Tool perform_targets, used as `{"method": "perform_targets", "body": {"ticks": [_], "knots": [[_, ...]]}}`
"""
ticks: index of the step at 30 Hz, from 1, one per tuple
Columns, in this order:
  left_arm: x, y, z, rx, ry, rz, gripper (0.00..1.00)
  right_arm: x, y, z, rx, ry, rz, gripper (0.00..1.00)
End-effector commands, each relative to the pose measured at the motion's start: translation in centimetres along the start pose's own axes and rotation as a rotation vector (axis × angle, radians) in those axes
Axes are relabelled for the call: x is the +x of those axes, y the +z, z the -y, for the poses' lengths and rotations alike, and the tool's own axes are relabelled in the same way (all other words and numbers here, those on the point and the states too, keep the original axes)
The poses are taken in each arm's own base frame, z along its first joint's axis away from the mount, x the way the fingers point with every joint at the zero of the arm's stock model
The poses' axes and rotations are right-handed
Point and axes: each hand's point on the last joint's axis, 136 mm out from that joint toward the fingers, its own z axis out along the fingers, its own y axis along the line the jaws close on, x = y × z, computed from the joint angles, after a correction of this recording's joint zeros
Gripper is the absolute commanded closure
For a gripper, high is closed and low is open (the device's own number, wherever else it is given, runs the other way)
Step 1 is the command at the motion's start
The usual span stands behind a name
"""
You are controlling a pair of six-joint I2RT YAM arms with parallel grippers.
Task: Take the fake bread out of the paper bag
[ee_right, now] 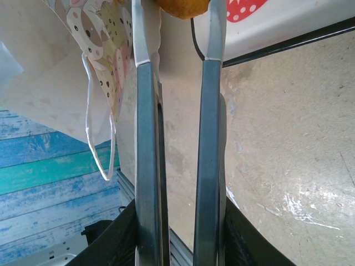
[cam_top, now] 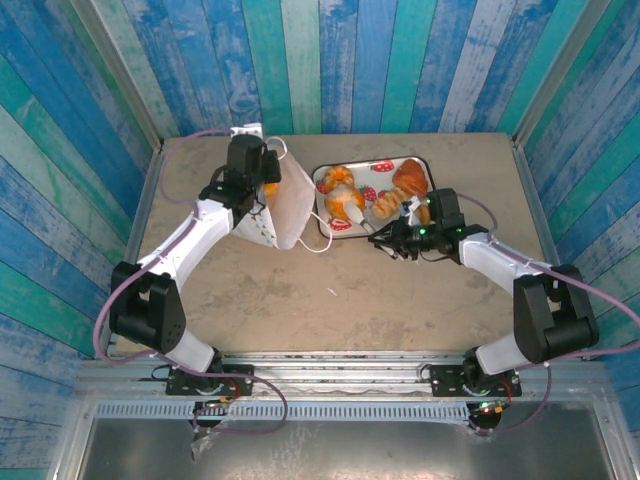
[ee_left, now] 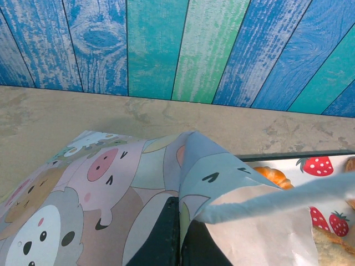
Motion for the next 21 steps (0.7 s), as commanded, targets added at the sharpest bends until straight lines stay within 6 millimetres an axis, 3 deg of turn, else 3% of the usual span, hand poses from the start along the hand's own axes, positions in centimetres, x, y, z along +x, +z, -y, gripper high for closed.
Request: {"method": "perform_targets", "body": {"ticks": [1,9,21], "knots": [[-1.7,-1.7,0.3,0.023,-0.019,0.048,1.0,0.0,-0.2,1.0,-0.002,0.012,0.0,0.65],[-1.7,-1.4,0.5,0.029,-0.021,0.043,1.0,0.2,-0.6,2.0,0.015,0.049,-0.005,0.49],[-1.9,-1.3,0.7,0.038,-0.023,0.046,1.0,1.2,-1.4,2.3,0.047,0.061,-0.017,0.46]]}}
